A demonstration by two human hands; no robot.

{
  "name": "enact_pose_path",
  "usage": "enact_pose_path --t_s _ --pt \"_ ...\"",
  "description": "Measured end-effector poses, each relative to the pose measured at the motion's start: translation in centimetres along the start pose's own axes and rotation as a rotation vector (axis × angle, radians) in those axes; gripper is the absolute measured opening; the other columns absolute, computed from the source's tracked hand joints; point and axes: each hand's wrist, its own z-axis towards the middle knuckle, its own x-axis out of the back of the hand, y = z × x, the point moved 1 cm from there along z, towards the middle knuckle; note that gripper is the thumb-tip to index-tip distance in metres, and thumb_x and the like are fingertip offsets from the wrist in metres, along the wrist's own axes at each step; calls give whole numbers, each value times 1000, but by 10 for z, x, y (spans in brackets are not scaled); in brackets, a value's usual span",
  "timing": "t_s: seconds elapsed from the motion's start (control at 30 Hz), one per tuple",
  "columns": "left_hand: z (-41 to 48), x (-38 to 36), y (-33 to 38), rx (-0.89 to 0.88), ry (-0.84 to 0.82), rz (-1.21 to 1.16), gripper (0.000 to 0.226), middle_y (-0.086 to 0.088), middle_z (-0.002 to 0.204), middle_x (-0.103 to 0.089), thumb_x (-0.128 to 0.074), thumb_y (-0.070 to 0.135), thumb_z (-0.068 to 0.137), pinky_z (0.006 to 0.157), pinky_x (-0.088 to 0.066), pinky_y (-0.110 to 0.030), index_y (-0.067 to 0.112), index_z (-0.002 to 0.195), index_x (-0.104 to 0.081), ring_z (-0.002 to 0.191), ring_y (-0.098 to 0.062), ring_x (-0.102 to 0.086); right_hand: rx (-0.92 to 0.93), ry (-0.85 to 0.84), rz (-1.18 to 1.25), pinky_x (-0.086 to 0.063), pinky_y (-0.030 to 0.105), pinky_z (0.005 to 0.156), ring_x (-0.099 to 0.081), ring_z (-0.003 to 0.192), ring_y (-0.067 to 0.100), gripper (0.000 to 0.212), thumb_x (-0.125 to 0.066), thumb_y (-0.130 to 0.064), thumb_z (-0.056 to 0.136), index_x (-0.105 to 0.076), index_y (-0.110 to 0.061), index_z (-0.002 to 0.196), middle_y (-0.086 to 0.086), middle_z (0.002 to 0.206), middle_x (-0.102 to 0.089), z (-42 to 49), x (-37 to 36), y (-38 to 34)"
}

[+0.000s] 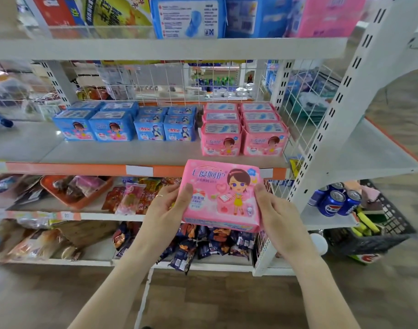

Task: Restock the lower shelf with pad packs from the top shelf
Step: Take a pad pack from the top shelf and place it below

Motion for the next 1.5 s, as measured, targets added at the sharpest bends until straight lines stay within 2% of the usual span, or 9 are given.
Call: enact_pose_path --t_s 0.1,0.2,0.3,0.43,0.57,0.7,0.9,1.23,1.5 --pt "0 1 -7 -28 -8 -17 36 -1 104 -70 -46 63 88 77 -46 -22 36 92 -69 91 -16 -66 35 6 80 -53 53 75 -66 79 34 57 -27 -67 98 -62 -24 85 12 80 -70 -2 -3 2" --pt "0 -2 -14 -72 6 -21 44 -2 105 -71 -49 70 90 80 -55 -38 34 109 -67 93 -18 -68 68 -23 112 -52 36 70 -64 74 27 38 -30 -57 99 -61 -43 80 5 71 -65 -5 -5 -4" --pt "1 -5 -13 -100 33 -40 43 10 108 -74 -52 55 91 86 -57 -29 30 124 -63 101 -9 -69 85 -34 114 -50 23 68 -63 69 3 32 -33 -59 97 -58 -43 109 -14 72 -67 -6 -8 -2" --pt "2 -5 -14 -116 41 -21 40 16 105 -74 -52 46 90 88 -56 -29 28 124 -62 99 -5 -69 99 -29 121 -56 26 77 -68 89 6 34 -37 -64 95 -38 -63 129 -11 94 -72 -6 -10 0" --pt "1 -8 -17 -132 36 -17 42 20 105 -73 -56 44 88 87 -56 -26 28 127 -60 100 -3 -67 118 -45 163 -52 16 78 -65 95 -6 55 -54 -55 92 -40 -41 144 -27 104 -69 -6 -5 -4" --pt "1 -13 -17 -170 33 2 51 24 104 -72 -58 41 88 80 -50 -9 21 134 -58 100 2 -66 122 -71 167 -53 22 91 -62 110 -4 73 -60 -61 79 -41 -35 145 -29 114 -66 -5 -2 -6" --pt "3 -19 -17 -186 52 18 53 29 104 -70 -59 40 86 76 -50 -8 18 134 -58 98 4 -66 76 -66 261 -55 21 90 -63 110 -2 70 -64 -44 83 -39 -33 147 -20 118 -68 2 -2 1" --pt "10 -34 -21 -167 51 29 58 25 105 -71 -62 37 87 78 -53 -13 22 142 -52 98 0 -67 -21 -68 289 -55 22 92 -64 109 -3 57 -59 -41 86 -46 -30 140 -22 115 -68 8 0 14" --pt "31 -33 -41 -69 64 2 49 34 102 -69 -63 41 82 81 -54 -13 45 128 -48 99 3 -67 -115 -53 146 -54 24 92 -65 102 -5 33 -57 -21 99 -53 -28 131 -27 105 -70 30 -17 29"
